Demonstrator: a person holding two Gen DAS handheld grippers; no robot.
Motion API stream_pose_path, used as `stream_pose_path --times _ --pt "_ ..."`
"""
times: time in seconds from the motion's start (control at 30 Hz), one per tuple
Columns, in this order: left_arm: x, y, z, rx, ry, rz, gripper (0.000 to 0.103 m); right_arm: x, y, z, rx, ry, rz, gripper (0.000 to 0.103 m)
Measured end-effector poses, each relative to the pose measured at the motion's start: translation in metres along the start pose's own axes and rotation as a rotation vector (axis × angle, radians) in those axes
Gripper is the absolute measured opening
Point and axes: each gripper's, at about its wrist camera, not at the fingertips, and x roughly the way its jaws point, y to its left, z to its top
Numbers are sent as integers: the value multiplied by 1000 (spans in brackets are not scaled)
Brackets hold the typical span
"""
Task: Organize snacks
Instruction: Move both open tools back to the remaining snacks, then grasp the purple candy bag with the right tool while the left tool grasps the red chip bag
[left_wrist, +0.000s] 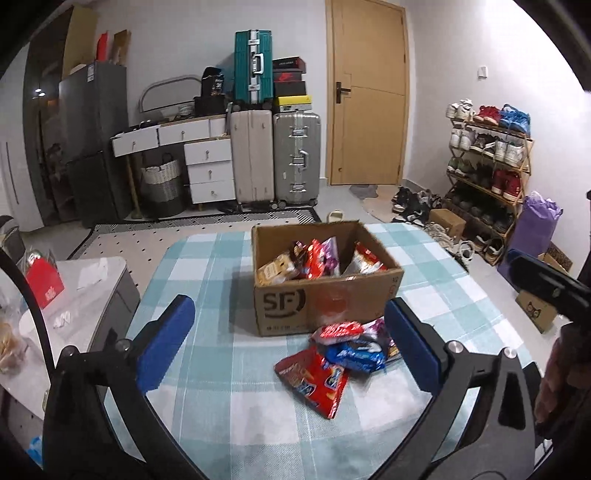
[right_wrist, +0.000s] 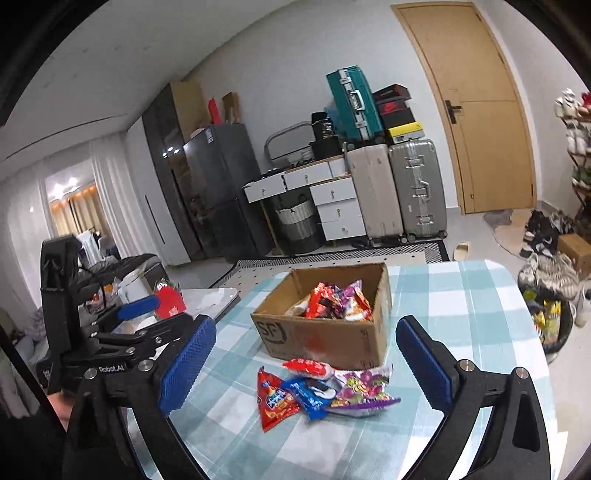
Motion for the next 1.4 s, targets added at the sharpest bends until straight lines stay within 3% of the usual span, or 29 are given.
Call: stream_pose_path --times 0.27,0.6,0.97,1.4 --pt "51 15 -51 -102 124 -11 102 9 -20 -41 33 14 -63 101" --pt "106 24 -99 -167 208 -12 102 60 -47 -87 113 171 -107 101" --pt "138 29 -118 -169 274 -43 102 113 -66 -91 158 287 -120 101" --pt "158 44 -125 -234 310 -78 102 159 -89 -89 256 349 -108 101"
